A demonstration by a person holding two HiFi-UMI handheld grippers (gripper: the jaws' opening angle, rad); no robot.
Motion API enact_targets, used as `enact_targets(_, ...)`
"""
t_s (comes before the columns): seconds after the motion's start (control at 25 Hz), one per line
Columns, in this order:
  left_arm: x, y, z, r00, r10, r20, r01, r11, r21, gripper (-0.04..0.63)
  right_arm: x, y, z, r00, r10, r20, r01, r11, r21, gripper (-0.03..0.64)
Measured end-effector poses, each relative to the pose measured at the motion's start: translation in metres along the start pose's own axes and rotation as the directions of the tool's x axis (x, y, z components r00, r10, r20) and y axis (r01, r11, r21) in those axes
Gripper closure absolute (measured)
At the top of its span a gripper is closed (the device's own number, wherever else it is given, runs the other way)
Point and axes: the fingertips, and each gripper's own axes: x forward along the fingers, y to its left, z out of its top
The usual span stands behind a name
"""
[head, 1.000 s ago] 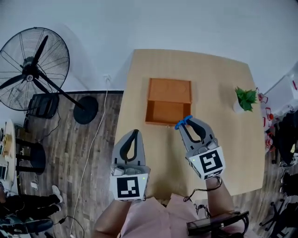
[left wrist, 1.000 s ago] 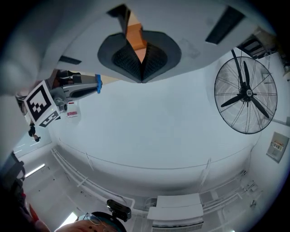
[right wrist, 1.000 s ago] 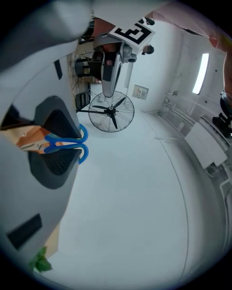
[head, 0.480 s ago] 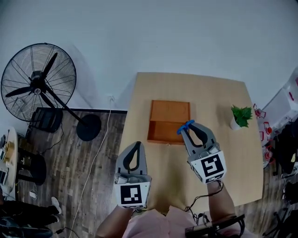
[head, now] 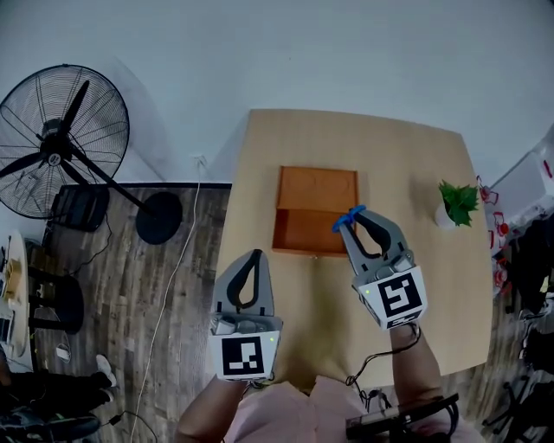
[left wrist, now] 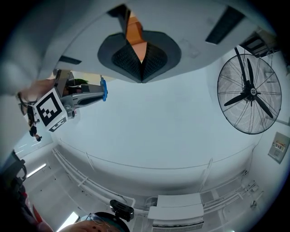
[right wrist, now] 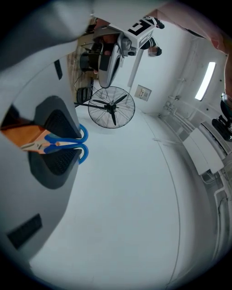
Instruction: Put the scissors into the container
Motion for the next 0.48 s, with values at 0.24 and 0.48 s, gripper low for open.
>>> enact_targets(0.24,0.018,0.008,-0.025,0.999,0.005,-0.049,-0.006,1.0,-0.028,0.591,0.029,-0.002,-0.036,0.998,0.029,-0.056,-0.029,1.0,-0.003,0.543)
enact_targets(0.48,0.038,0.02,-0.058,0.994,0.01,-0.113,-0.016,0.998,-0.055,0.591,0.056,0.001,-0.082,0.989,0.061,-0.136,-0.061,0.998,0.007,0.543)
